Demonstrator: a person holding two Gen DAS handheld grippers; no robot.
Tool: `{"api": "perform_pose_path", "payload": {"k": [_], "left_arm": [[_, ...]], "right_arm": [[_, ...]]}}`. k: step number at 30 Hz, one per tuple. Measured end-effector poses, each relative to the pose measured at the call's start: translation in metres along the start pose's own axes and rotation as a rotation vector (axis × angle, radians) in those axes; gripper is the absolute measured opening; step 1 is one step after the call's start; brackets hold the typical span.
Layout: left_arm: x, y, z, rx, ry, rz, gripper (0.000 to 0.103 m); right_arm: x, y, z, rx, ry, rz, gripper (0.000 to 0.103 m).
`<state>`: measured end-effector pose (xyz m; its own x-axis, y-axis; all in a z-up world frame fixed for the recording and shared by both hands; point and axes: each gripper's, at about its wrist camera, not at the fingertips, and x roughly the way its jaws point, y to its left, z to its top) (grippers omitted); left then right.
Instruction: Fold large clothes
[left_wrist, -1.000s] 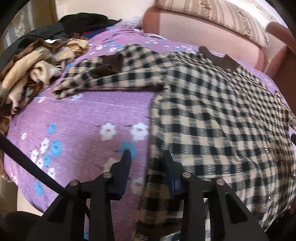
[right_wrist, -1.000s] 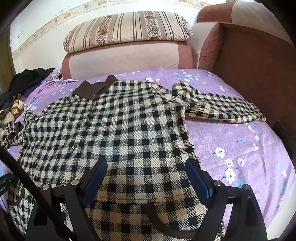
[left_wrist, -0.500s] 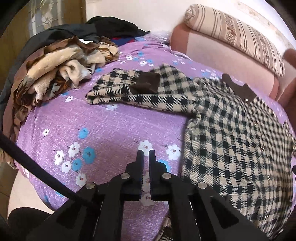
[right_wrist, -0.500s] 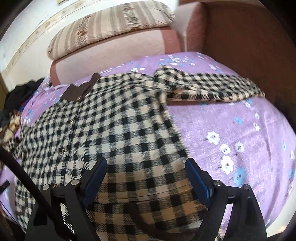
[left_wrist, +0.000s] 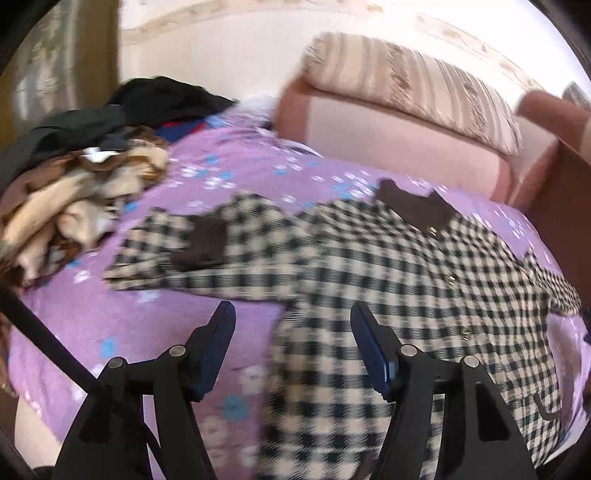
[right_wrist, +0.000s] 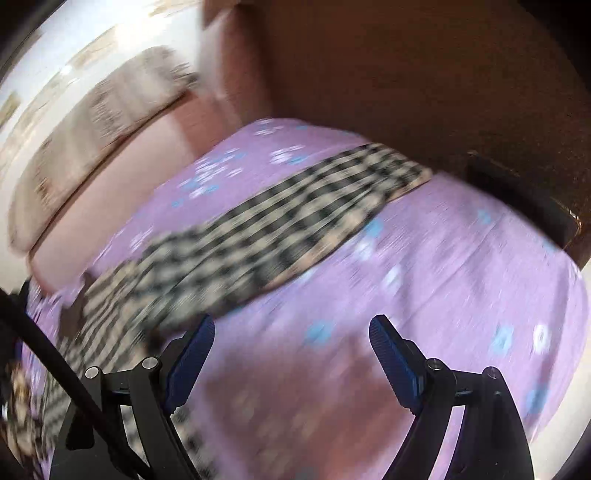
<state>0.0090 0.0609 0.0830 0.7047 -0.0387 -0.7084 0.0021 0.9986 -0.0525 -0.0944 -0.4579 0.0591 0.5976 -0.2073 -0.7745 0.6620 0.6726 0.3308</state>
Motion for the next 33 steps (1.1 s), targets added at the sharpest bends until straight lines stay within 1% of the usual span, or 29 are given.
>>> {"api": "perform_pose_path", "payload": {"k": [3, 5, 7, 9, 14, 17, 18, 20, 21, 22, 23, 24, 26, 28, 29, 30, 32, 33], "left_arm": [[0.02, -0.015, -0.001, 0.009, 0.037, -0.036, 0.064], [0.031, -0.021, -0.004, 0.019, 0.047, -0.048, 0.064], [0.041, -0.026, -0.009, 0.04, 0.055, -0.049, 0.064], [0.053, -0.024, -0.017, 0.047, 0.082, -0.053, 0.064], [0.08, -0.018, -0.025, 0.013, 0.167, -0.078, 0.064], [0.083, -0.019, -0.023, 0.011, 0.158, -0.071, 0.064], [0.084, -0.019, -0.023, 0.009, 0.158, -0.072, 0.065], [0.085, -0.021, -0.023, 0.013, 0.155, -0.067, 0.065], [0.082, -0.019, -0.026, 0.016, 0.155, -0.065, 0.065], [0.082, -0.02, -0.026, 0.021, 0.153, -0.062, 0.065], [0.082, -0.02, -0.026, 0.024, 0.153, -0.062, 0.065], [0.082, -0.019, -0.026, 0.023, 0.154, -0.064, 0.065], [0.081, -0.018, -0.024, 0.014, 0.155, -0.072, 0.065], [0.08, -0.016, -0.023, 0.001, 0.156, -0.076, 0.065], [0.079, -0.014, -0.023, -0.004, 0.156, -0.076, 0.065], [0.079, -0.013, -0.023, -0.009, 0.155, -0.076, 0.065], [0.076, -0.011, -0.024, -0.019, 0.153, -0.077, 0.065], [0.075, -0.01, -0.023, -0.023, 0.151, -0.079, 0.065]], "right_arm": [[0.034, -0.027, 0.031, 0.067, 0.033, -0.003, 0.086], [0.049, -0.042, 0.046, 0.106, 0.036, -0.011, 0.086], [0.062, -0.056, 0.062, 0.145, 0.025, -0.021, 0.086], [0.071, -0.065, 0.075, 0.161, 0.005, -0.023, 0.086], [0.09, -0.083, 0.103, 0.193, -0.048, -0.019, 0.086], [0.101, -0.091, 0.116, 0.219, -0.065, -0.029, 0.085], [0.104, -0.094, 0.119, 0.233, -0.071, -0.03, 0.08], [0.106, -0.097, 0.124, 0.26, -0.075, -0.033, 0.052], [0.109, -0.097, 0.127, 0.276, -0.062, -0.017, 0.023], [0.109, -0.099, 0.127, 0.288, -0.047, 0.005, 0.008], [0.109, -0.098, 0.129, 0.299, -0.04, 0.03, 0.008], [0.104, -0.091, 0.13, 0.285, -0.054, 0.037, 0.008], [0.093, -0.068, 0.133, 0.208, -0.087, 0.041, 0.007], [0.08, -0.036, 0.132, 0.125, -0.111, 0.08, 0.007], [0.073, -0.016, 0.13, 0.076, -0.117, 0.116, 0.007], [0.066, 0.011, 0.124, 0.009, -0.113, 0.17, 0.007], [0.056, 0.052, 0.107, -0.097, -0.09, 0.255, 0.007], [0.052, 0.079, 0.094, -0.169, -0.066, 0.308, 0.007]]}}
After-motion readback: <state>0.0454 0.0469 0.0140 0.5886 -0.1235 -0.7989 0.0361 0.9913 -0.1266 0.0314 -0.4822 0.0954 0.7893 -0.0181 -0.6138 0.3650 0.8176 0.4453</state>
